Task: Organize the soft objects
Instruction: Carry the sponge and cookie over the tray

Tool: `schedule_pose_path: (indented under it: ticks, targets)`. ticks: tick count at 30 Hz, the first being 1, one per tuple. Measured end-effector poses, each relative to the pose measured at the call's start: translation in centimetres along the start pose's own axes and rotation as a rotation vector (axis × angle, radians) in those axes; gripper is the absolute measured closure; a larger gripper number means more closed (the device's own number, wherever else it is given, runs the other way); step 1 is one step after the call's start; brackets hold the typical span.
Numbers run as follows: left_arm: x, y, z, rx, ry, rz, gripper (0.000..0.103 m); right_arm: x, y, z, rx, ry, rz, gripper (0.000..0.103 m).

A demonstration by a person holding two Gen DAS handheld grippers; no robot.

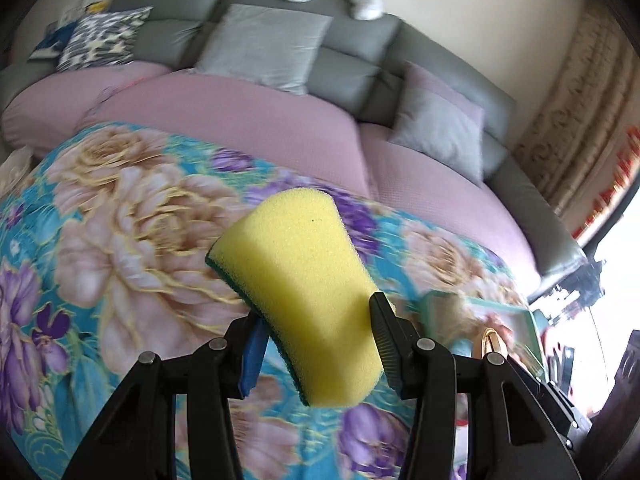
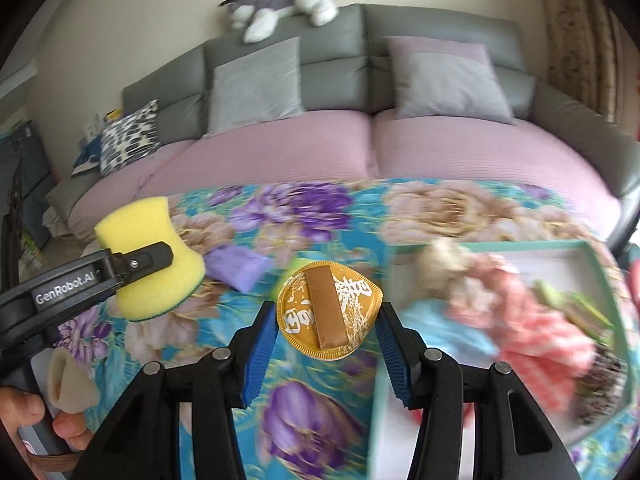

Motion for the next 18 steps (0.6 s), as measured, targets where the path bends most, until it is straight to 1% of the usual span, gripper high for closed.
schedule_pose_path:
  ticks: [7,12,15,18]
  targets:
    - [-1.1,7.8,-0.2,-0.112,-0.021,0.155,0.052,-0.6,7.4,-3.3,-0.113,0.007,0.105,0.05]
    - [-2.6,12.8,0.2,-0.193,-0.061,0.249,0.052,-1.1,12.6,-5.3,-0.193,0.013,0.174,0.05]
    - [-3.7,15.1,0.5,-0.241,-0.091,0.294,0.052,-1.2,15.1,-6.0,-0.227,0.017,0.213,0.05]
    - [-4.9,17.4,1.1,-0.285,-0.131,0.338,0.052,-1.3,16.4,-6.3,-0.236,0.018,0.233,0.05]
Point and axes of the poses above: each gripper's, at about its wrist camera, not at the fingertips, and z roughly the way its jaws point, y to its right, x to its top, the point moved 5 cm from there along z, roughly the way its jaws point, and after that the axes turned 9 degrees about z, right-handed, at the moved point
